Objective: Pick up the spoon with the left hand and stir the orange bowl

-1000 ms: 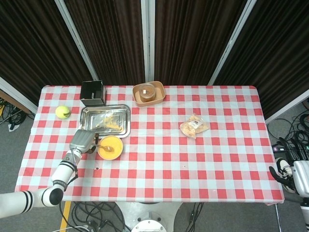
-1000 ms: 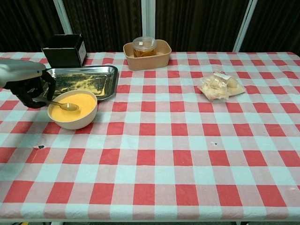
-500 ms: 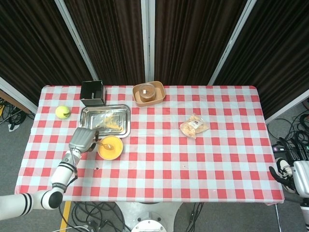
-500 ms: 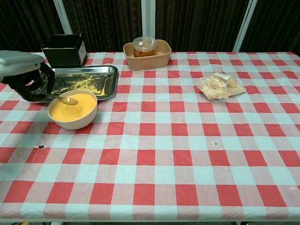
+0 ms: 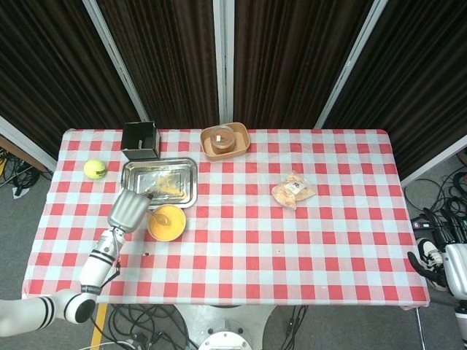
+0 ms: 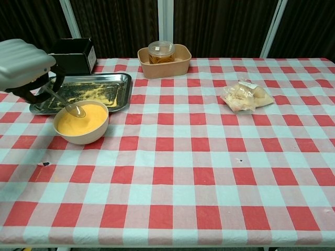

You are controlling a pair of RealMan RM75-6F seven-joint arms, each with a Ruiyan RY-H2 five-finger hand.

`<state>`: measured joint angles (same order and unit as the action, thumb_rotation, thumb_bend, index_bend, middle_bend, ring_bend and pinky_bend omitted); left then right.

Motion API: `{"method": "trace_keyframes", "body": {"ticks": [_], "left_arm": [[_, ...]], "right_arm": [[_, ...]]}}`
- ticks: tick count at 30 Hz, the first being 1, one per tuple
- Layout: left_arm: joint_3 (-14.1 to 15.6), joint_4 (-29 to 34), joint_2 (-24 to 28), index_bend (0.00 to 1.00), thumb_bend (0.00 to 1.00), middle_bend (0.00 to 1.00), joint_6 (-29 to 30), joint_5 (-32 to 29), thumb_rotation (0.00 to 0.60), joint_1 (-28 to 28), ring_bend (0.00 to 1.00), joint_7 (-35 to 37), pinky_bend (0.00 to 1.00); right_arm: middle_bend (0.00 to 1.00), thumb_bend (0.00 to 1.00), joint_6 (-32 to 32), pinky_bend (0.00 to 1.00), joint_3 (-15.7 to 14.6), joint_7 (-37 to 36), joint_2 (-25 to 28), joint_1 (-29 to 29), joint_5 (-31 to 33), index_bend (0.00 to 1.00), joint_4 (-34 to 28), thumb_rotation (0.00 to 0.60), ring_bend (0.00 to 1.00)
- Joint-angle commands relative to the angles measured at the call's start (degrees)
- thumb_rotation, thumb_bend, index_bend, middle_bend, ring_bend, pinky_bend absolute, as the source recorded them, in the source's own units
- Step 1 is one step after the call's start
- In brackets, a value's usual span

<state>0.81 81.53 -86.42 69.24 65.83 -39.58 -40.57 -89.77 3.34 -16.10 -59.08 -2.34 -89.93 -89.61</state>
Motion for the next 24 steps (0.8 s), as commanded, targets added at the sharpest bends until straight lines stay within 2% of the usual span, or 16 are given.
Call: {"method": "trace_keyframes", "body": {"ticks": [1,5,16,19,24], "left_arm": [[1.09,-3.78,-2.27,0.7,0.42,0.96,2.81,4.51,0.6,0.98,0.91,-1.07,0.99],[1.54,-9.4,-5.21,0.7,0.41,0.97,5.25,8.93,0.6,2.13,0.92,0.16,1.0],[0.89,-24.94,-12.18,0.7,0.41,0.97,8.78,16.41,0.6,3.78,0.92,4.89,1.0],[0.93,-28.0,-12.94,0.7,0.41,0.97,9.2,17.93,0.6,4.04,0.92,5.73,1.0],[1.29,-29.72,-13.8,0.7,0.41,0.97,9.33,19.73,0.6,4.75,0.92,6.24,1.0]], "right_arm": [[0.19,0.24,-0.07,0.03,0.04,0.03,0.01,0.02,0.0,0.0,-0.08,0.6,0.0],[0.19,0.24,-0.13,0.03,0.03,0.1,0.05,0.11,0.06,0.0,-0.17,0.6,0.0],[0.19,0.24,0.54,0.03,0.27,0.75,0.22,-0.2,0.51,0.0,-0.81,0.6,0.0],[0.19,0.24,0.67,0.03,0.31,0.99,0.28,-0.23,0.65,0.0,-1.04,0.6,0.0],[0.19,0.24,0.92,0.03,0.34,1.41,0.31,-0.27,0.88,0.0,-1.4,0.6,0.0]]}}
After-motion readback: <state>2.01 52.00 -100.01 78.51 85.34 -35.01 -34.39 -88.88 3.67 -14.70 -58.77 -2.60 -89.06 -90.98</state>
